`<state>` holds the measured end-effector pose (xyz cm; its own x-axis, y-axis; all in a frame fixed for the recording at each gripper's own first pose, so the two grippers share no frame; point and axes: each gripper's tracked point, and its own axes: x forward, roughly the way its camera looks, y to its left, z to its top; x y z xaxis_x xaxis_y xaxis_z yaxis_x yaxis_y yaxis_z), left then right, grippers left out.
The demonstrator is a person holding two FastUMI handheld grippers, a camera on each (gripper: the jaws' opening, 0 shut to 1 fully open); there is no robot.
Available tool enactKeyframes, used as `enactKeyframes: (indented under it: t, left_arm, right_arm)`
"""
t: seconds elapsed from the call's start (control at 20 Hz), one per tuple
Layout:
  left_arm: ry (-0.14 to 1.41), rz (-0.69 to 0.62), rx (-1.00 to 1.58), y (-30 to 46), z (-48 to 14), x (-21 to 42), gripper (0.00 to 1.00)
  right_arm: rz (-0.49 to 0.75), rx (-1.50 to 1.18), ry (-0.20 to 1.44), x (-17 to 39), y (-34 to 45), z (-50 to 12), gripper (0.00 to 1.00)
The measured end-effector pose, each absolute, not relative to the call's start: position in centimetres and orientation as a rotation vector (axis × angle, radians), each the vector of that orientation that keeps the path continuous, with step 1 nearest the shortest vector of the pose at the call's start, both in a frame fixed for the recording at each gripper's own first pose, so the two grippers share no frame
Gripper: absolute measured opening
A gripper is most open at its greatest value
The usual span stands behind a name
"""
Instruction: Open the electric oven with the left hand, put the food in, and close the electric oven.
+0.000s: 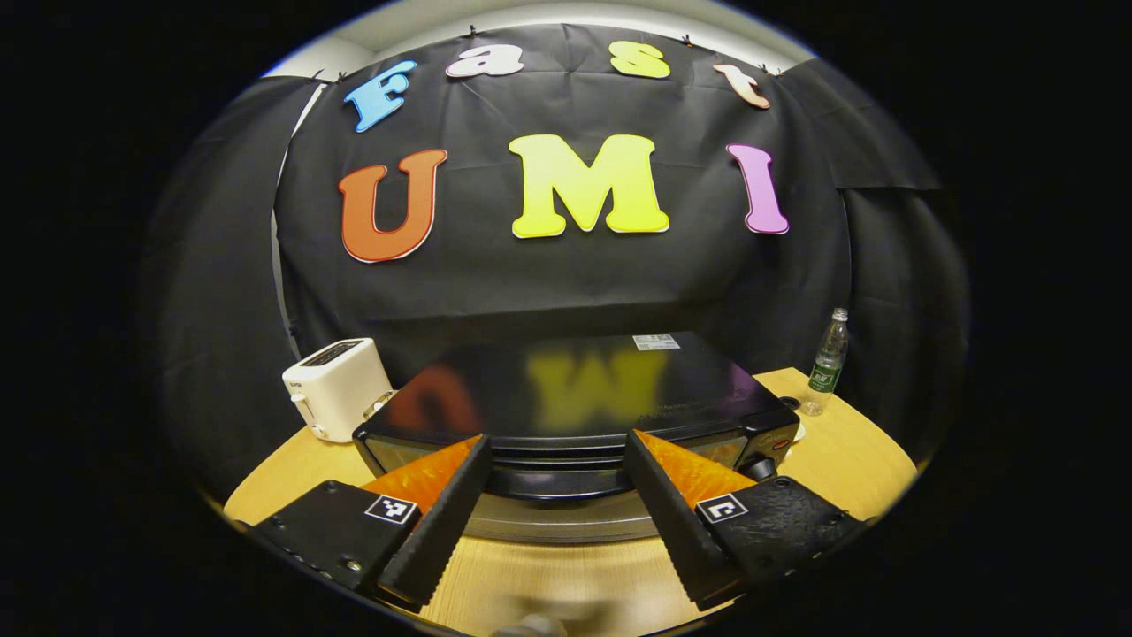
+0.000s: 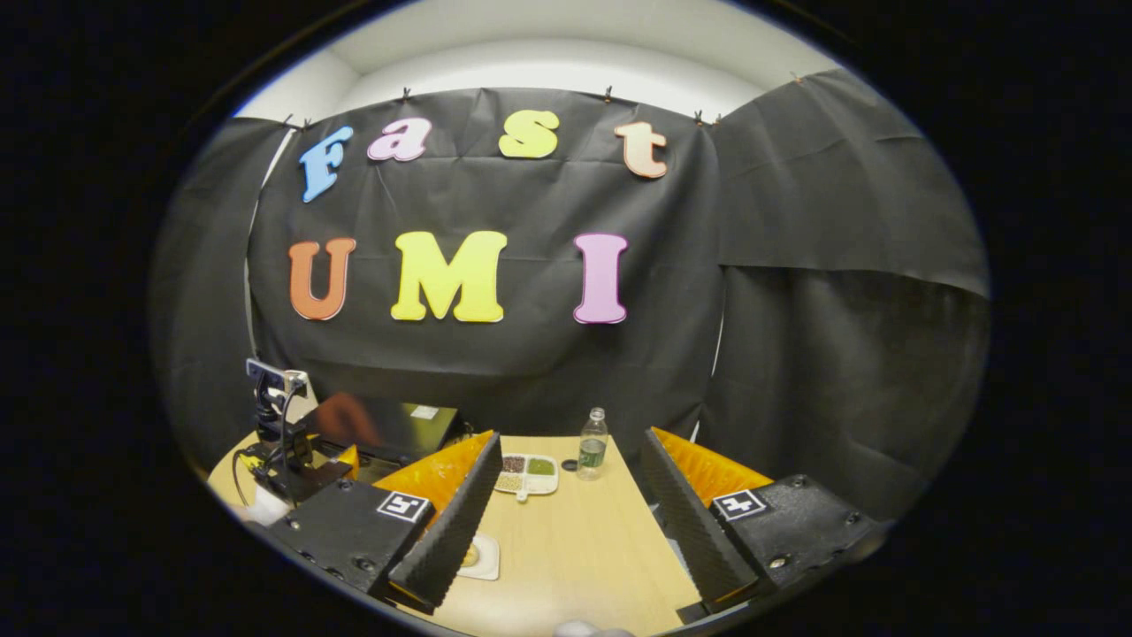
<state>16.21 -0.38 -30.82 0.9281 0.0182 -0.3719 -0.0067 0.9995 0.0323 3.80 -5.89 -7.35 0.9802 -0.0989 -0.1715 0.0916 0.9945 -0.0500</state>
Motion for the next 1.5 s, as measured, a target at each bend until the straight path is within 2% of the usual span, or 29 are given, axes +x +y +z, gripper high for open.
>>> enactKeyframes:
  t: [0.75,0.8,1.5]
  left_arm:
    - [0.478,-0.009,0.018,-0.4,-34.2,6.7,0.99]
    - [0.489,-0.008,0.018,-0.5,-34.6,6.2,0.99]
    - [0.604,-0.018,-0.001,-0.8,-40.0,1.1,0.98]
  right_arm:
    - [-0.034,-0.037,0.189,1.8,-4.2,-8.9,1.00]
    - [-0.034,-0.039,0.194,1.6,-4.3,-9.1,0.98]
    - [-0.017,-0.035,0.249,-0.4,-3.5,-12.0,1.00]
